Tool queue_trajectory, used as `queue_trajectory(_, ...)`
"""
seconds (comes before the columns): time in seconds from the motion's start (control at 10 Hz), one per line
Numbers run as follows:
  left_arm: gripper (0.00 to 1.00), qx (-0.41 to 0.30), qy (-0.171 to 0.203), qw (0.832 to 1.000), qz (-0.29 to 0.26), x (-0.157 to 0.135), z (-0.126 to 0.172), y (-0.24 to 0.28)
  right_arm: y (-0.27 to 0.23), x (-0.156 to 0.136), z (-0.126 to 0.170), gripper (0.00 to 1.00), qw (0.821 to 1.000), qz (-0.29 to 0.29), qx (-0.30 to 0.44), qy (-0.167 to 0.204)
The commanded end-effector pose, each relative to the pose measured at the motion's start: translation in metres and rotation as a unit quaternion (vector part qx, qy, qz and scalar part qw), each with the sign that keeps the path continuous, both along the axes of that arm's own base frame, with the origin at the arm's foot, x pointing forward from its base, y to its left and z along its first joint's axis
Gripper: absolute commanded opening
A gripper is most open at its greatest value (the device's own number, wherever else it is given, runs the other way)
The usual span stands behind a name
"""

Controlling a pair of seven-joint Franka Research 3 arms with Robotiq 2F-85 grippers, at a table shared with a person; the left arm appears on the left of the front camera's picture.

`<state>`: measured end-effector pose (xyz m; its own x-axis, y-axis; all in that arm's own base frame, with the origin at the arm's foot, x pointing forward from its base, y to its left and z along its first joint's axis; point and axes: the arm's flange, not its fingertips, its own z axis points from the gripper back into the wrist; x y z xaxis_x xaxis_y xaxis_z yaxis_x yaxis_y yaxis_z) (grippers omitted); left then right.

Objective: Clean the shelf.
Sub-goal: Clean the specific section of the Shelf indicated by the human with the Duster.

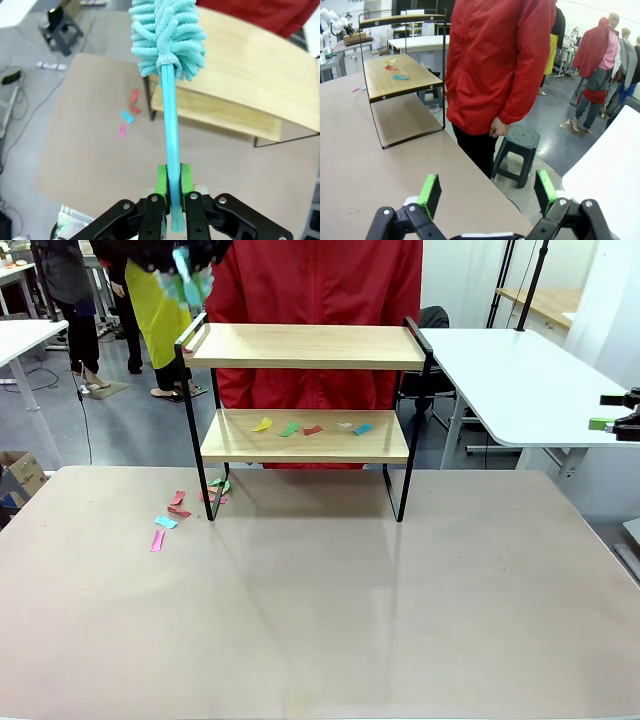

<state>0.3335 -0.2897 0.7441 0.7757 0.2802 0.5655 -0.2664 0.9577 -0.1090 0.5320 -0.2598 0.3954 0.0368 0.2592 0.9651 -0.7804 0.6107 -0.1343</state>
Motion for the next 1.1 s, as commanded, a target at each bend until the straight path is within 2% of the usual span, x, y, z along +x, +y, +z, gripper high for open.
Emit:
queue_trajectory(0.0,0.13,-0.044,-0.009,0.998,-0.05,-0.008,-0.001,0.029,0.002,0.001,0.006,1.0,1.0,-0.004,-0.003,0.01)
queue_trajectory(0.3,0.13,-0.104,-0.012,0.988,-0.115,-0.017,0.004,0.049,0.002,0.001,0.006,1.0,1.0,-0.004,-0.003,0.01)
queue_trajectory(0.5,0.13,-0.12,-0.003,0.983,-0.141,-0.02,0.005,0.053,0.002,0.001,0.006,1.0,1.0,-0.004,-0.003,0.01)
queue_trajectory(0.6,0.13,-0.121,0.003,0.978,-0.172,-0.025,0.006,0.055,0.002,0.001,0.006,1.0,1.0,-0.004,-0.003,0.01)
queue_trajectory(0.9,0.13,-0.116,-0.017,0.952,-0.284,-0.043,0.016,0.086,0.002,0.001,0.006,1.0,1.0,-0.004,-0.003,0.01)
queue_trajectory(1.0,0.13,-0.121,-0.019,0.937,-0.326,-0.049,0.019,0.097,0.002,0.001,0.006,1.0,1.0,-0.004,-0.003,0.01)
